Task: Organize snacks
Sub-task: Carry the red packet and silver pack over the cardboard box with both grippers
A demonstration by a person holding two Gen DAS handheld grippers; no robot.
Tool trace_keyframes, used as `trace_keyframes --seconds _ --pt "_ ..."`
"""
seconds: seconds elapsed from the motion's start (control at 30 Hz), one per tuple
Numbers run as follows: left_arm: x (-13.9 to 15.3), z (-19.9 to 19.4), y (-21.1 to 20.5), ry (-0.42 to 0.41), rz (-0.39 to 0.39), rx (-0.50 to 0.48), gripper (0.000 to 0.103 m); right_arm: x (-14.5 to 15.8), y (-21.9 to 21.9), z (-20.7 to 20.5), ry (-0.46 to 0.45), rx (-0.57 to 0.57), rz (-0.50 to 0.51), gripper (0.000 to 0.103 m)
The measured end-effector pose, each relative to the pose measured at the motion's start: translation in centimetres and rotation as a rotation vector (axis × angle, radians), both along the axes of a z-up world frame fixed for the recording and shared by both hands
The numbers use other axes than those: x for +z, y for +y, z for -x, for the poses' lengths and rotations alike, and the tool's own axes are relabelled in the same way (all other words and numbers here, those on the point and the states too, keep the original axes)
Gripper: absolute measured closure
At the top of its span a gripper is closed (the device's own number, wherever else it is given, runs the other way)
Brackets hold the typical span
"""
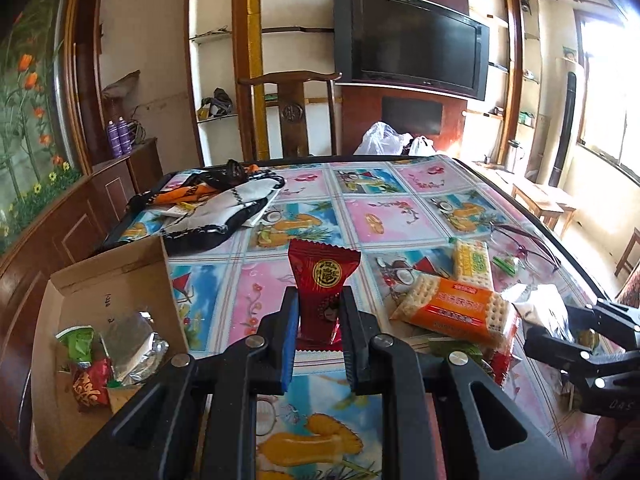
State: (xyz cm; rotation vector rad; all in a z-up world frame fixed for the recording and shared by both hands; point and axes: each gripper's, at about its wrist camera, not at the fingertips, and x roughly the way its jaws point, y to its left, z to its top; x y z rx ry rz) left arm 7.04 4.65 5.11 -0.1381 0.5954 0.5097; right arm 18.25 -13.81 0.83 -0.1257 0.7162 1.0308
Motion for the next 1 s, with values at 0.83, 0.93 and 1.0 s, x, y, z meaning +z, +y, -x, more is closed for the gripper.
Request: trace_keyframes --seconds 0.83,0.93,1.0 --pt "0.0 8.8 15.6 -0.025 0.223 0.378 0.084 3.5 14.0 8.5 0.119 0.24 -0.082 0.039" --pt "-0.6 10.1 17.4 -0.017 0.268 0.438 0.084 3.6 16.1 9.5 0.135 0.269 -0.079 0.039" --pt "-1.2 10.6 18.3 -0.01 0.29 0.472 0.084 3.7 17.7 10.0 0.134 0.284 -0.07 0.039"
